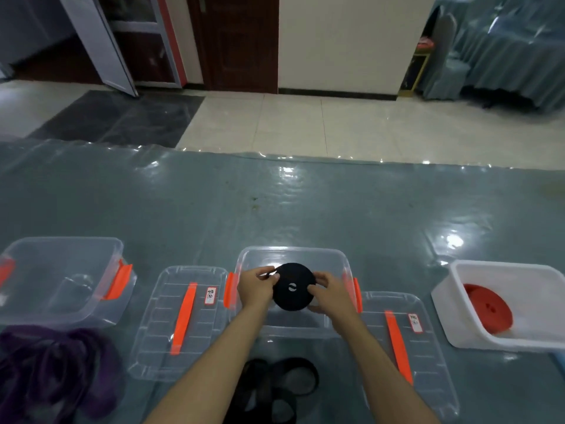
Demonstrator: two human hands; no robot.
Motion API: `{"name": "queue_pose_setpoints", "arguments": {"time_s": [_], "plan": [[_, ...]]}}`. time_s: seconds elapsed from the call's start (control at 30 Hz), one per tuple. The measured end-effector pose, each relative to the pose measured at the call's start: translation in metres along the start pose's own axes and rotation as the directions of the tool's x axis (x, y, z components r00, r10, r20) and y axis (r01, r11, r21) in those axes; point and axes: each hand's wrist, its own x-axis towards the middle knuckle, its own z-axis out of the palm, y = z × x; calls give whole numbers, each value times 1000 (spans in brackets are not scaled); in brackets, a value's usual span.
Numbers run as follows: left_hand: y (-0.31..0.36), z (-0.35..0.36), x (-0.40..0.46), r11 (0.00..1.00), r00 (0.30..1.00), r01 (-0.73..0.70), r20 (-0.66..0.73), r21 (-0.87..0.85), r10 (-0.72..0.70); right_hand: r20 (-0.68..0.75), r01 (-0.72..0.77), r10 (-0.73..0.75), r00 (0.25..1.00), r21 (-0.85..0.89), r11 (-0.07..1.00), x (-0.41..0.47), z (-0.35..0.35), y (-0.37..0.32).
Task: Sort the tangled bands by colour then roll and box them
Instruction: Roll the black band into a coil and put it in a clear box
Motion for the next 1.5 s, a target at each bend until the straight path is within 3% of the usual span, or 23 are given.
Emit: {"name": "queue_pose_setpoints", "arguments": {"time_s": [0.2, 0.47, 0.7, 0.87, 1.03, 1.23, 1.37, 1.5], "plan": [[-25, 22, 27, 978, 998, 59, -25, 200, -55, 46, -147, 161, 986, -227, 963, 31, 6, 19], [-41, 33, 50, 937, 987, 149, 12, 315, -160, 169, -268, 343, 924, -354, 896, 50, 4, 26], [-44, 35, 65, 901, 988, 145, -6, 409, -157, 186, -297, 388, 903, -383, 875, 56, 8, 29], [-43, 36, 64, 853, 996, 64, 20, 519, -86, 173, -285, 365, 915, -365, 886, 55, 11, 28], [-33, 34, 63, 751, 996, -26, 81, 659, -37, 175, -111, 205, 963, -435, 893, 50, 11, 20], [-16, 20, 41, 579, 966, -222, 257, 785, 22, 220, 168, -33, 975, -629, 759, 22, 7, -1], [8, -1, 0, 456, 828, -559, 499, 692, 257, 265, 409, -311, 913, -614, 675, -22, -5, -15], [20, -38, -54, 218, 661, -725, 571, 653, 488, 248, 548, -540, 805, -660, 513, -71, -18, -12]]}}
